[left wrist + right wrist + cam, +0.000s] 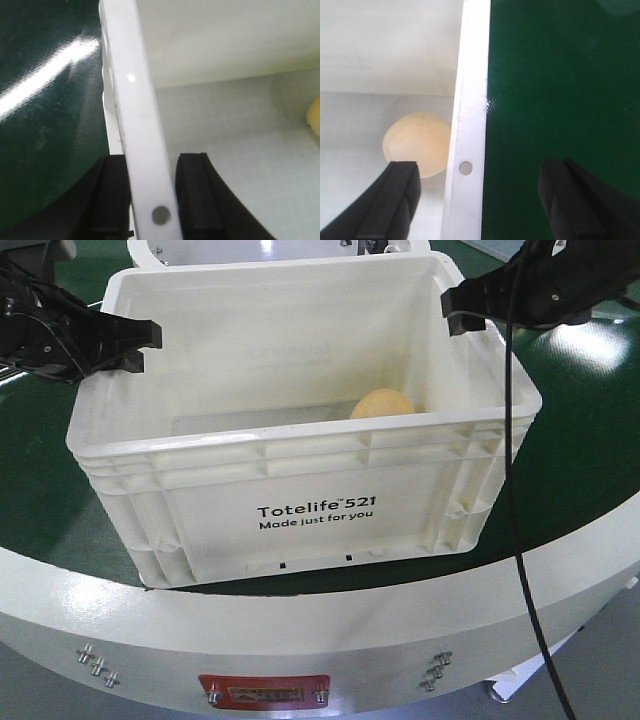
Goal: Place moving items into box and shelve
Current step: 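Close both grippers on the tote's opposite side rims, then lift the tote off the conveyor with both grippers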
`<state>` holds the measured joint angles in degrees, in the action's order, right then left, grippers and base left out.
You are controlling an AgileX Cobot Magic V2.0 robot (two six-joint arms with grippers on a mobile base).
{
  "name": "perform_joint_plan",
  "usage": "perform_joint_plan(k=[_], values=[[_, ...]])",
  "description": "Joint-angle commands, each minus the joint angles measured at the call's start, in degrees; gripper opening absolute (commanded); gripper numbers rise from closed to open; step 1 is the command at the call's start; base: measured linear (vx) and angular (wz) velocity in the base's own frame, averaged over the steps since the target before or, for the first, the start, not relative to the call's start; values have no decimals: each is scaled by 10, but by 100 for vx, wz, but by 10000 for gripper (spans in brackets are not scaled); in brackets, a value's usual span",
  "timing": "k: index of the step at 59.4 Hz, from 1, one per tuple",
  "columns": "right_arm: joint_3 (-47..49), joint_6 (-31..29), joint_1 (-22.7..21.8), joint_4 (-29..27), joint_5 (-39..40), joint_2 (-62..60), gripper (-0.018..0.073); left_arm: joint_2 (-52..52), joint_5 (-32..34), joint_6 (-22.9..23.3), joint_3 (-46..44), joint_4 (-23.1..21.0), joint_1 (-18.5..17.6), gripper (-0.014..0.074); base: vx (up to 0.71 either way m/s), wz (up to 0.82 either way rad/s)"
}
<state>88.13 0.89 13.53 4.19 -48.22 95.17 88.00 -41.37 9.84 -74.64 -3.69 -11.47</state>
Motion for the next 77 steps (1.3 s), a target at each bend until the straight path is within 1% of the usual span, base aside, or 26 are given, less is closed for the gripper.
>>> perform_joint_plan(k=[1, 13, 19, 24, 27, 28, 32, 33, 35, 56, 68, 73, 77], values=[[19, -9, -4, 0, 23, -14, 536, -16, 12, -6, -14, -21, -8, -22, 0, 0], [19, -9, -4, -11, 17, 5, 530, -16, 12, -6, -14, -21, -8, -22, 0, 0], [19, -17, -4, -27, 20, 7, 470, -16, 12, -6, -14, -21, -8, -22, 0, 0], [19, -17, -4, -36, 24, 7, 356, -16, 12, -6, -14, -21, -8, -22, 0, 0], [19, -17, -4, -42, 25, 7, 254, -16, 12, -6, -14, -21, -8, -22, 0, 0], [19, -17, -4, -42, 25, 7, 207, -16, 12, -6, -14, -21, -8, -22, 0, 0], [19, -19, -4, -42, 25, 7, 78, -16, 12, -6, -14, -21, -8, -22, 0, 0], [19, -20, -4, -45, 26, 7, 31, -16, 12, -6, -14, -21, -8, -22, 0, 0], [19, -21, -4, -46, 26, 7, -23, -16, 12, -6, -14, -21, -8, -22, 0, 0], [19, -22, -4, -46, 29, -2, -15, -16, 30, -7, -14, -21, -8, -20, 0, 0], [29, -24, -4, -46, 30, -22, -15, -22, 52, -7, -15, -21, -8, -17, 0, 0], [40, -24, -2, -46, 26, -29, -15, -25, 46, -7, -29, -21, -8, -16, 0, 0], [48, -24, -2, -47, 25, -37, -15, -25, 37, -16, -50, -21, -8, -16, 0, 0]])
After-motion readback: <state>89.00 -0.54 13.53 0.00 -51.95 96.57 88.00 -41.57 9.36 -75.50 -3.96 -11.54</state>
